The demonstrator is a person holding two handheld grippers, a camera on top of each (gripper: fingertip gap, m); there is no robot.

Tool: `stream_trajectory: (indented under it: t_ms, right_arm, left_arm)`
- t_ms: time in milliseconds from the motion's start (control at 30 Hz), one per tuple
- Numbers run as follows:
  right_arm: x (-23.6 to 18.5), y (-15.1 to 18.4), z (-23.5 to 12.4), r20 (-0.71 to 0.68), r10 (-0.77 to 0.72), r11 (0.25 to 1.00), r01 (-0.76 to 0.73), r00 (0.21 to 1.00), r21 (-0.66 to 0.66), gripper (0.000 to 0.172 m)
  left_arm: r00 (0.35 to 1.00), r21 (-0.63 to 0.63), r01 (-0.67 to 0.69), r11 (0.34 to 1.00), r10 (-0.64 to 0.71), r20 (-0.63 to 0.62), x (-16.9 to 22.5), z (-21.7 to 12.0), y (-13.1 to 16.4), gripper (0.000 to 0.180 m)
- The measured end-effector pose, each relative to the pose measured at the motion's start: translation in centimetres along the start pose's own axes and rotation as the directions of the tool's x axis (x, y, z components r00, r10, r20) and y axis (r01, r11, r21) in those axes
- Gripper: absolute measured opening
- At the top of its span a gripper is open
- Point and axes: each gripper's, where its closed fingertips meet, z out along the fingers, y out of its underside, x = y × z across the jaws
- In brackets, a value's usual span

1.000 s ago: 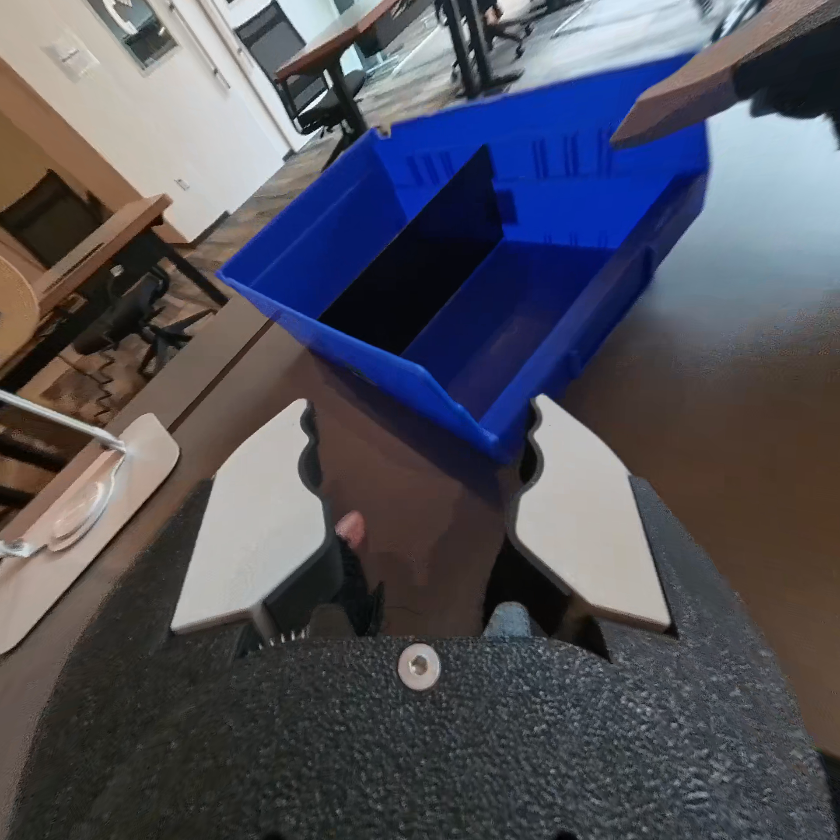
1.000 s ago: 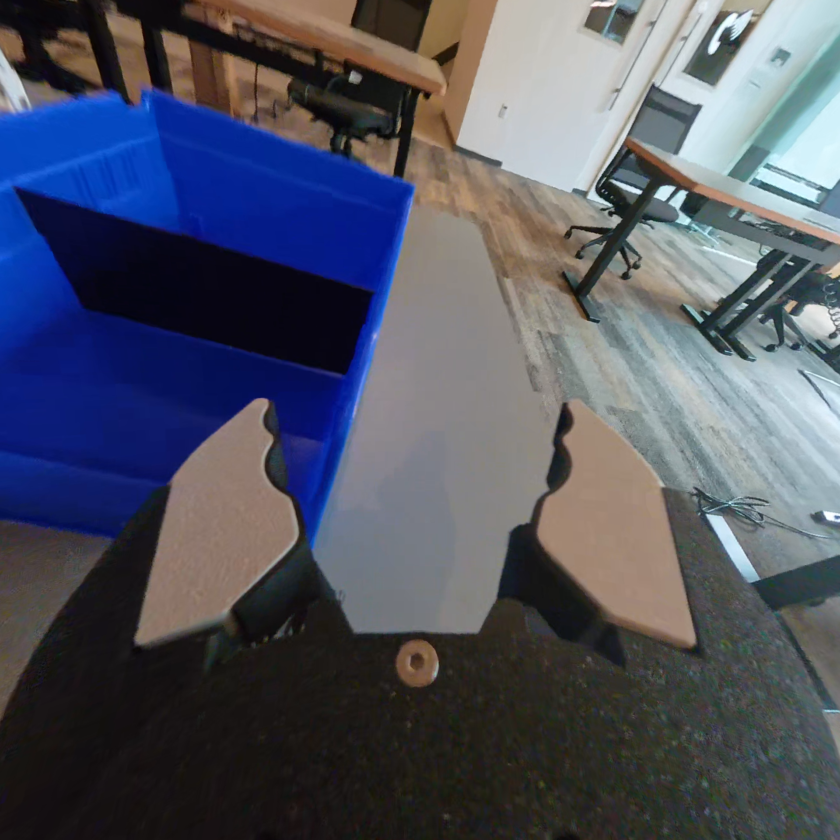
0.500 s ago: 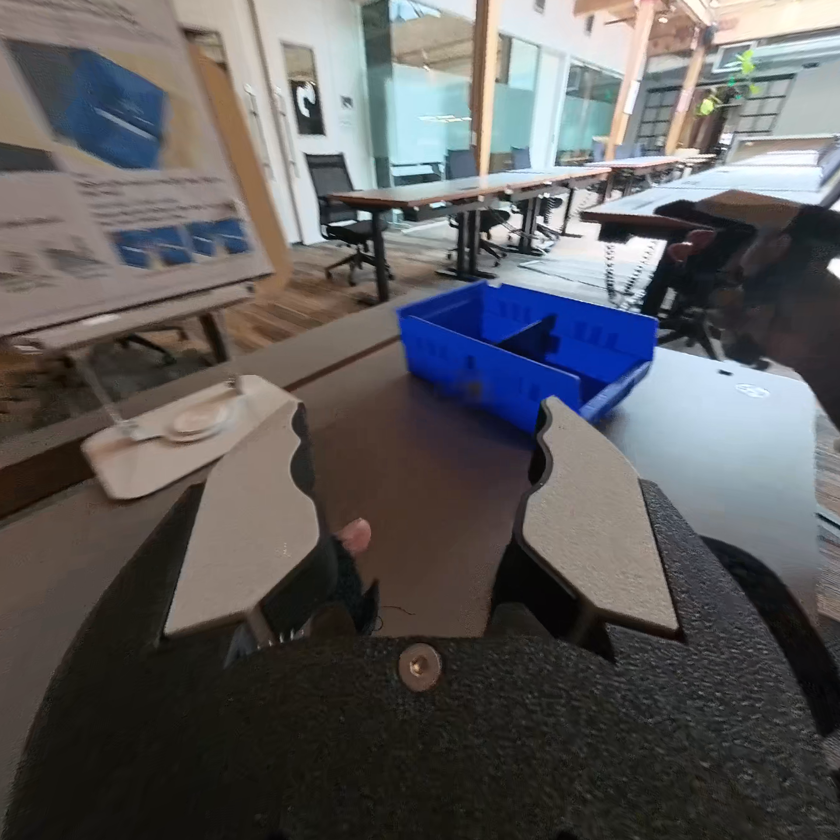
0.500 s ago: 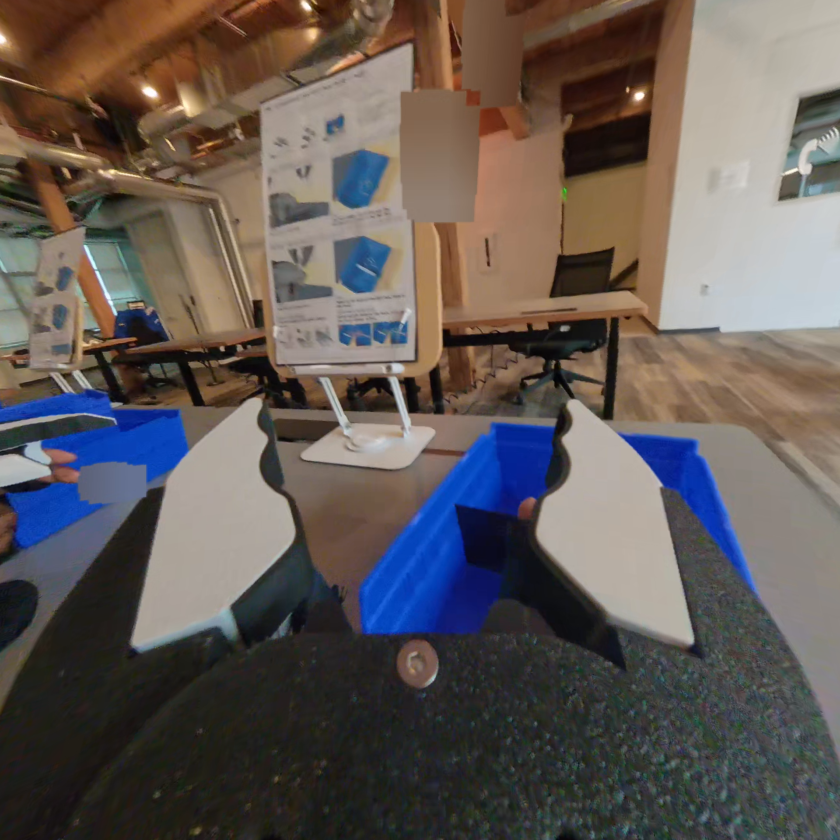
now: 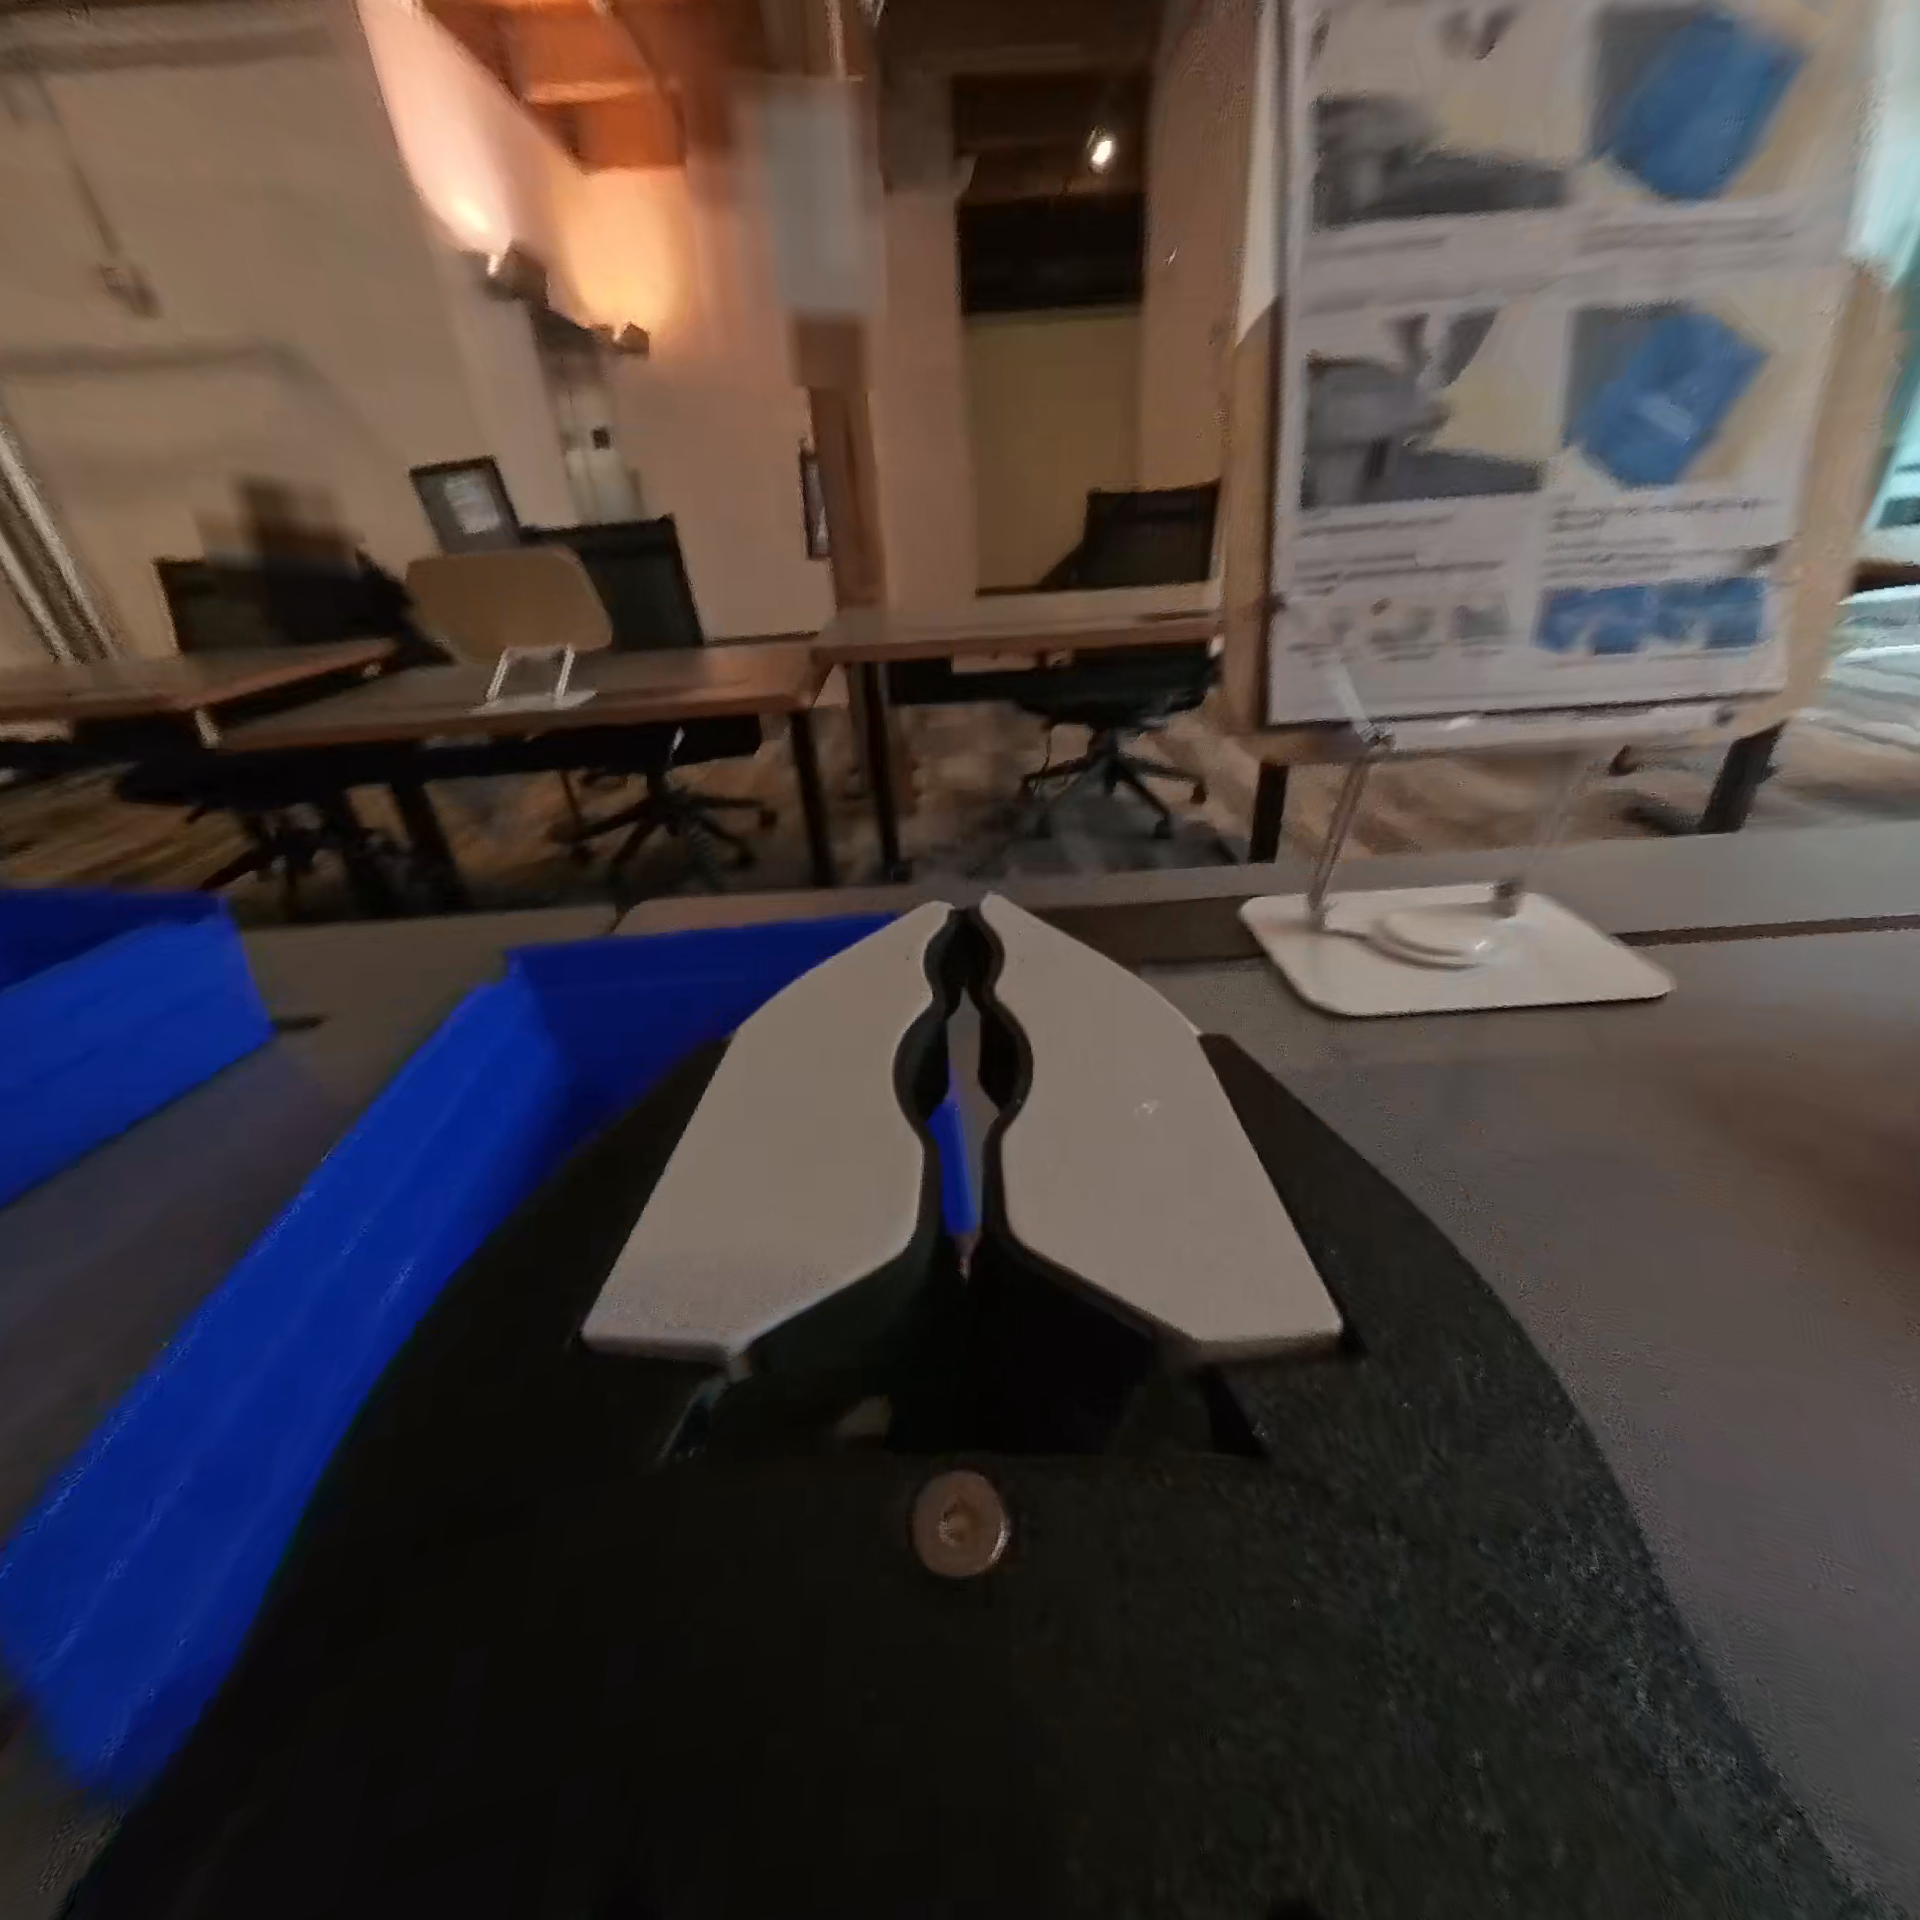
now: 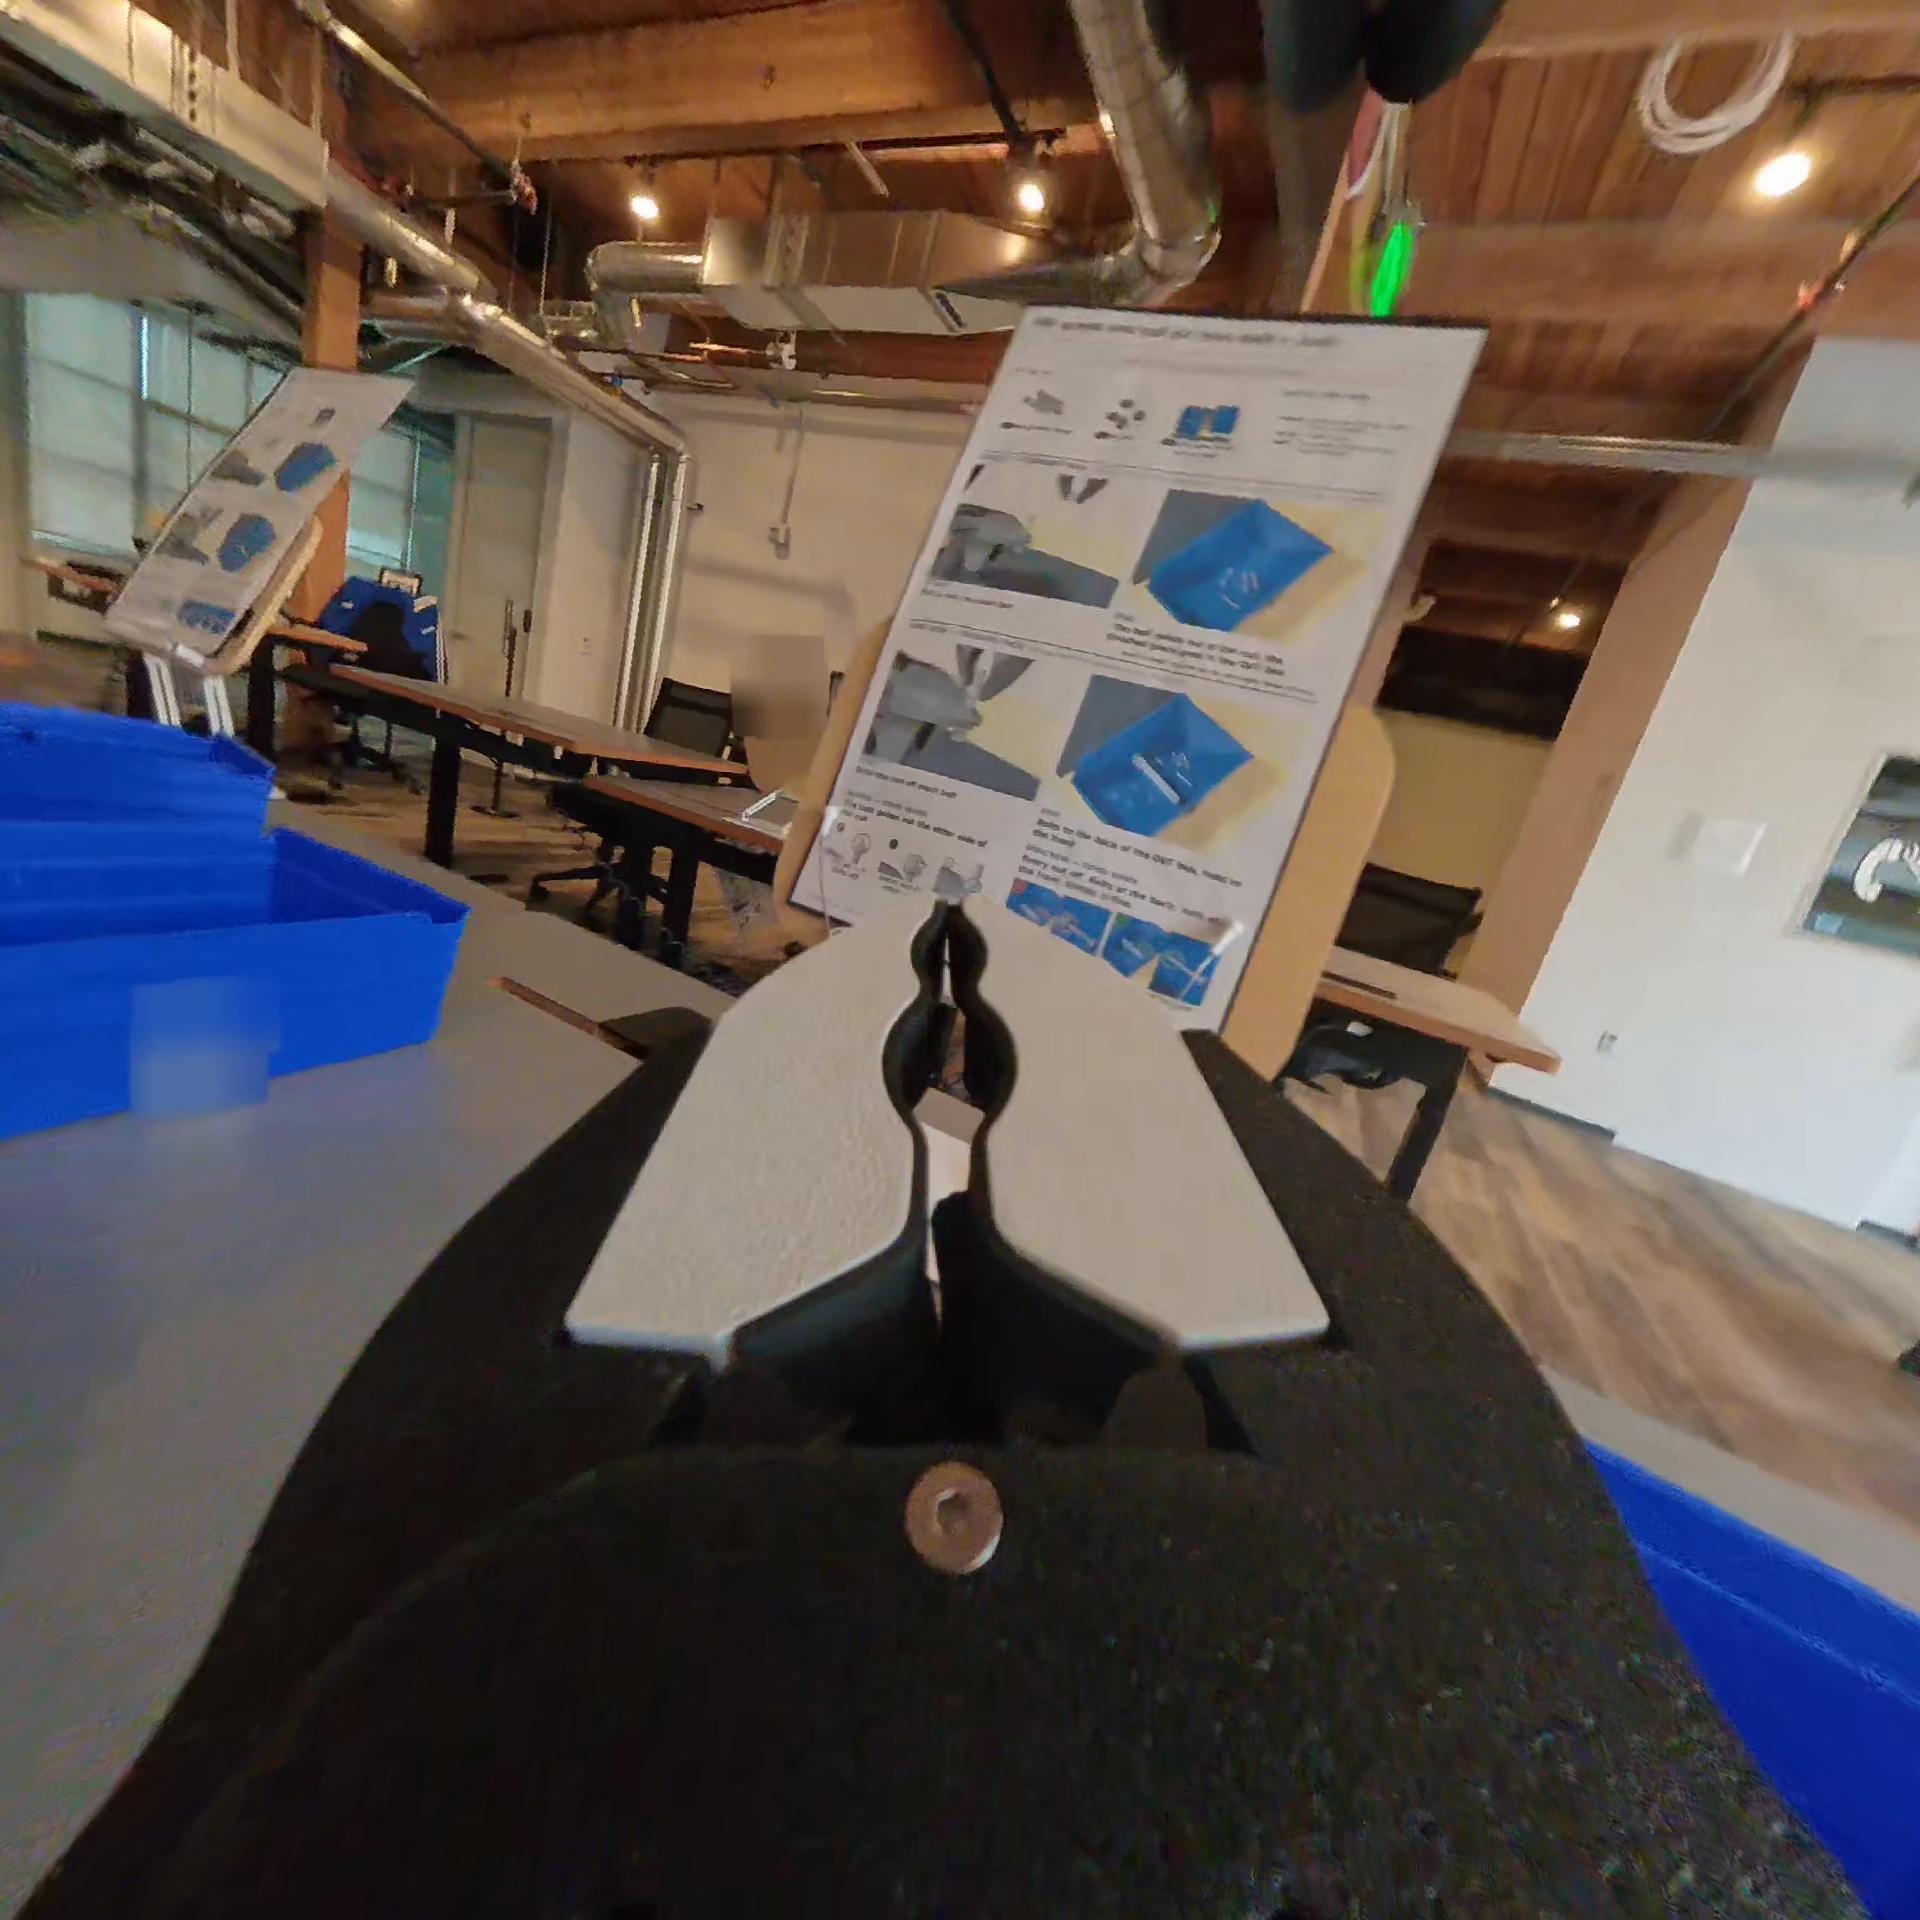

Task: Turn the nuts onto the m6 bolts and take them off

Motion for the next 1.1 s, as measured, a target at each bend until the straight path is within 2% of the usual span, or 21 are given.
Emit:
stream_trajectory:
  t_ms: [100, 167, 233, 333, 433, 533, 600, 733, 867, 1100]
  right_arm:
    - [-2.3, 3.0, 1.3, 0.062, -0.001, 0.997, 0.006, 0.998, -0.075, 0.000]
    - [-3.0, 4.6, 1.7, 0.097, 0.041, 0.994, -0.031, 0.994, -0.109, 0.000]
    - [-3.2, 5.9, 1.9, 0.107, 0.093, 0.986, -0.076, 0.990, -0.148, 0.000]
    - [-3.6, 8.0, 1.9, 0.126, 0.144, 0.968, -0.113, 0.982, -0.226, 0.005]
    - [-3.9, 9.5, 1.9, 0.143, 0.184, 0.947, -0.136, 0.972, -0.291, 0.015]
    - [-4.2, 10.4, 1.9, 0.154, 0.233, 0.926, -0.170, 0.960, -0.337, 0.022]
    - [-4.4, 10.7, 1.9, 0.159, 0.256, 0.918, -0.188, 0.953, -0.349, 0.029]
    - [-4.8, 11.0, 1.8, 0.180, 0.277, 0.910, -0.198, 0.944, -0.366, 0.030]
    - [-4.8, 11.1, 1.8, 0.181, 0.280, 0.908, -0.199, 0.943, -0.369, 0.031]
    - [-4.4, 11.0, 1.8, 0.169, 0.285, 0.909, -0.210, 0.943, -0.360, 0.031]
  left_arm:
    - [0.999, -0.078, 0.018, 0.997, -0.015, 0.033, -2.7, 0.2, 2.7, 0.000]
    - [0.998, -0.115, 0.022, 0.993, -0.015, 0.058, -4.0, 0.5, 4.0, 0.000]
    - [0.998, -0.209, 0.010, 0.978, 0.004, 0.067, -5.4, 1.2, 5.4, 0.001]
    - [0.999, -0.392, 0.031, 0.919, -0.012, 0.051, -7.4, 3.2, 7.6, 0.047]
    - [0.998, -0.566, 0.058, 0.822, -0.053, 0.024, -9.1, 5.5, 10.3, 0.073]
    - [0.997, -0.726, 0.075, 0.683, -0.072, 0.035, -11.0, 7.6, 13.8, 0.081]
    - [0.997, -0.792, 0.067, 0.606, -0.059, 0.039, -12.1, 8.8, 15.9, 0.075]
    - [0.997, -0.861, 0.079, 0.502, -0.022, 0.079, -14.1, 10.6, 19.2, 0.046]
    - [0.994, -0.901, 0.105, 0.420, -0.004, 0.114, -15.4, 11.4, 21.3, 0.049]
    - [0.993, -0.923, 0.115, 0.368, -0.005, 0.122, -15.8, 12.6, 22.7, 0.047]
